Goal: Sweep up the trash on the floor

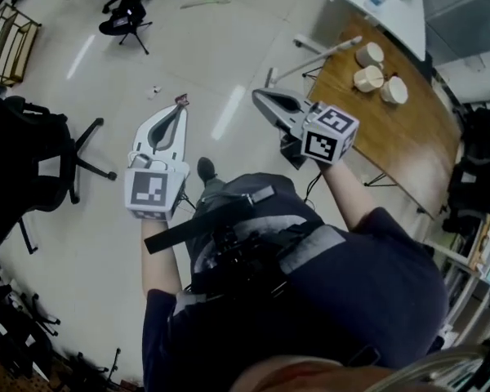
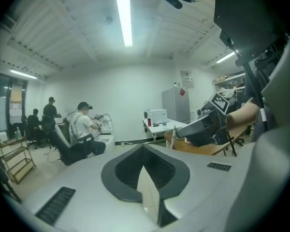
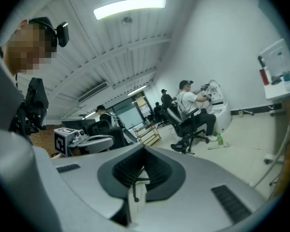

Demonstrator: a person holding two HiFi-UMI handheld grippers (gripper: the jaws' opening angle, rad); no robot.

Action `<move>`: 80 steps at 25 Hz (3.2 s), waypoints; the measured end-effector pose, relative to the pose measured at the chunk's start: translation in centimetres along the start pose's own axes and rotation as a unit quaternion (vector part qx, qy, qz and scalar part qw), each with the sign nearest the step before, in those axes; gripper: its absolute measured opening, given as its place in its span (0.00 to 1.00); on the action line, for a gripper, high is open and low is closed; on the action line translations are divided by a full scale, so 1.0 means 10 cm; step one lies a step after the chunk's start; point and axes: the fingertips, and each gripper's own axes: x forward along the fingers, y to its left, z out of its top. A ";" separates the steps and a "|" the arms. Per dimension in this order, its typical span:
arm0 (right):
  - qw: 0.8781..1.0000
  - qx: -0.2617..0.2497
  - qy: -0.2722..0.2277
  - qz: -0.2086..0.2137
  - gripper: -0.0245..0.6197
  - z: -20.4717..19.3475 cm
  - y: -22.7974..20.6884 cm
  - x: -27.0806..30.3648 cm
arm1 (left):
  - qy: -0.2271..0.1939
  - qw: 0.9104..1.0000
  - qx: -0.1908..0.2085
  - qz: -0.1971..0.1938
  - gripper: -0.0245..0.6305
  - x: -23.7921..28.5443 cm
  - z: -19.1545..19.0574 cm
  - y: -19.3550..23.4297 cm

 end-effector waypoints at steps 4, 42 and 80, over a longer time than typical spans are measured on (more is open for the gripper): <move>0.995 0.000 -0.039 -0.095 0.07 0.27 -0.28 0.16 | -0.012 0.997 0.015 -0.073 0.04 0.34 0.05 0.37; 0.783 -0.018 -0.005 -0.622 0.42 0.58 -4.30 -1.93 | 0.076 0.951 0.085 -0.289 0.04 3.57 0.37 -0.13; 0.956 -0.242 0.101 -0.132 0.20 1.66 -3.67 1.62 | 0.113 0.993 -0.021 -0.026 0.04 3.30 -0.08 1.59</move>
